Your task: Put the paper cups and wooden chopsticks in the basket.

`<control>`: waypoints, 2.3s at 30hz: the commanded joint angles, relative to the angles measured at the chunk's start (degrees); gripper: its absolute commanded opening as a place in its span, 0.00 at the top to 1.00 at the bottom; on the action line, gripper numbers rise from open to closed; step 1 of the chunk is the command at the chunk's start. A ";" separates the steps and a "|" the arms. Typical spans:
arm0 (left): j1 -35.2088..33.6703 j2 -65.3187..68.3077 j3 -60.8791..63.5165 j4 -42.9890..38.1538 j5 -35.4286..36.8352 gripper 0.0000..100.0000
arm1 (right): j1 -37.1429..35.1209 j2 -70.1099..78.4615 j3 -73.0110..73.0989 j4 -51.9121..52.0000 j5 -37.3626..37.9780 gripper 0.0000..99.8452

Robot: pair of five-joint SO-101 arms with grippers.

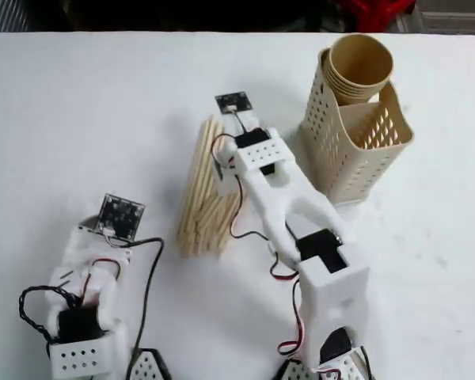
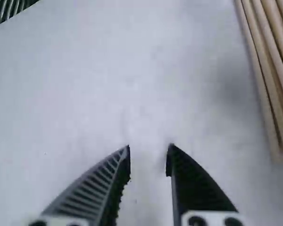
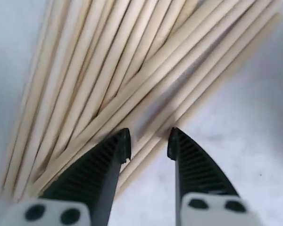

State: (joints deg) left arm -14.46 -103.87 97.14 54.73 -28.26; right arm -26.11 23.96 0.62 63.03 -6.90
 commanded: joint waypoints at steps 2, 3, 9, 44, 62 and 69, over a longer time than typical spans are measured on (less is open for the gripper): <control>0.84 -0.48 -0.18 0.18 -0.70 0.86 | 0.92 -0.66 -0.18 0.75 -0.53 0.86; 0.84 -0.40 -0.18 0.18 -0.70 0.86 | 1.01 -0.66 -0.18 0.75 -0.53 0.86; 0.84 -0.40 -0.18 0.18 -0.70 0.86 | 1.54 -0.04 -0.09 0.75 -0.53 0.87; 1.10 -0.40 -0.18 0.97 -0.70 0.86 | 4.35 -5.93 8.97 -6.55 -0.53 0.87; 0.92 -0.40 -0.18 0.97 -0.70 0.86 | 3.30 5.67 -0.88 0.75 -8.62 0.97; 0.84 -0.40 -0.18 0.97 -0.70 0.86 | 3.38 5.67 -0.97 3.91 -8.70 0.94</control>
State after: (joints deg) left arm -14.20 -103.87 97.14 55.52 -28.26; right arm -23.12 28.70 -0.62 64.97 -15.34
